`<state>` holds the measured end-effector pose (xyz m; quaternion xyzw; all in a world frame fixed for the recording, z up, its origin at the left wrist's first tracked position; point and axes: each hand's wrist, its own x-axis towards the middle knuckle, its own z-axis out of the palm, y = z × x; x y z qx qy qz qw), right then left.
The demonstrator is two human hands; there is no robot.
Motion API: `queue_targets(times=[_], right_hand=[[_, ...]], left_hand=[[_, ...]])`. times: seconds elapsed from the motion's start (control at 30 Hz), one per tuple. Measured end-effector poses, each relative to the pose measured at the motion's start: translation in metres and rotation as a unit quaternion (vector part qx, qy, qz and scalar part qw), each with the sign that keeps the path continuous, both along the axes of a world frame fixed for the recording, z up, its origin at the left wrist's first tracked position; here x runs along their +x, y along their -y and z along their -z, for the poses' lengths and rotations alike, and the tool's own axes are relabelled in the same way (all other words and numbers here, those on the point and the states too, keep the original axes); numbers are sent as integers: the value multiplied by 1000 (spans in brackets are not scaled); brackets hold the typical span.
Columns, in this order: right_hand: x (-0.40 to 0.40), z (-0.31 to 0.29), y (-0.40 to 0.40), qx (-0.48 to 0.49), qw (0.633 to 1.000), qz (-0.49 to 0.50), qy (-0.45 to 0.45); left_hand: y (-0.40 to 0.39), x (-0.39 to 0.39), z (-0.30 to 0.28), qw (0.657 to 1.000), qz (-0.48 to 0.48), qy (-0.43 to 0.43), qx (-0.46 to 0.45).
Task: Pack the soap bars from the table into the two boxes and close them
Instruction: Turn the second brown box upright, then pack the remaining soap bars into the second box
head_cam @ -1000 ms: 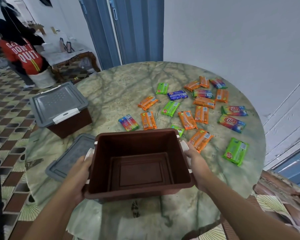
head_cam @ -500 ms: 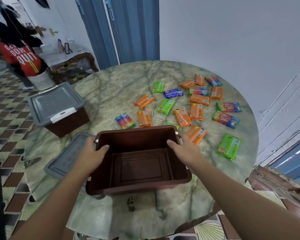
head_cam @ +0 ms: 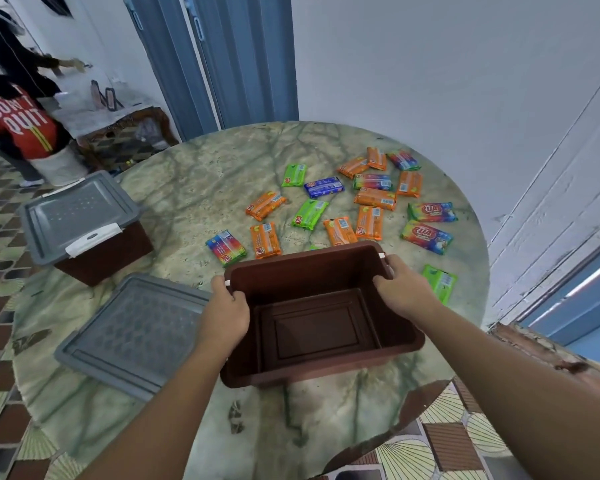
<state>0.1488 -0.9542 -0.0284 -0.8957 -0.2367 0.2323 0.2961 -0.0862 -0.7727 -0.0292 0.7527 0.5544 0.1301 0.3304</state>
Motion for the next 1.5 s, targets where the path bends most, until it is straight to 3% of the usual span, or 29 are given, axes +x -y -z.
queue_targets(times=[0.17, 0.37, 0.5, 0.7, 0.83, 0.93, 1.07, 1.17, 1.33, 1.4, 1.5], right_hand=[[2, 0, 0, -10, 1000, 0, 10], [7, -4, -7, -86, 996, -14, -27], [-2, -13, -22, -34, 999, 11, 1], [-23, -6, -31, -50, 994, -49, 78], [-23, -9, -31, -10, 998, -40, 52], [-19, -12, -34, 23, 999, -34, 13], [-6, -24, -41, 58, 995, 61, -52], [10, -26, -43, 40, 997, 54, -40], [37, -17, -27, 4, 997, 68, -30], [43, -15, -21, -58, 998, 34, -20], [41, -14, -15, -219, 969, -111, 8]], left_hand=[[-4, 7, 1, 999, 0, -42, 30], [-11, -5, -3, 996, 49, -76, 18], [-18, -17, -10, 990, 91, -108, -17], [-25, -28, -14, 984, 102, -131, -68], [-31, -25, -21, 972, 121, -182, -92], [-37, -15, -35, 966, 111, -232, -8], [-35, 19, -56, 965, 139, -181, 126], [-29, 56, -66, 955, 207, -136, 164], [-18, 112, -60, 934, 317, -129, 108], [-18, 131, -50, 928, 325, -144, 107], [-23, 154, -34, 929, 321, -163, 88]])
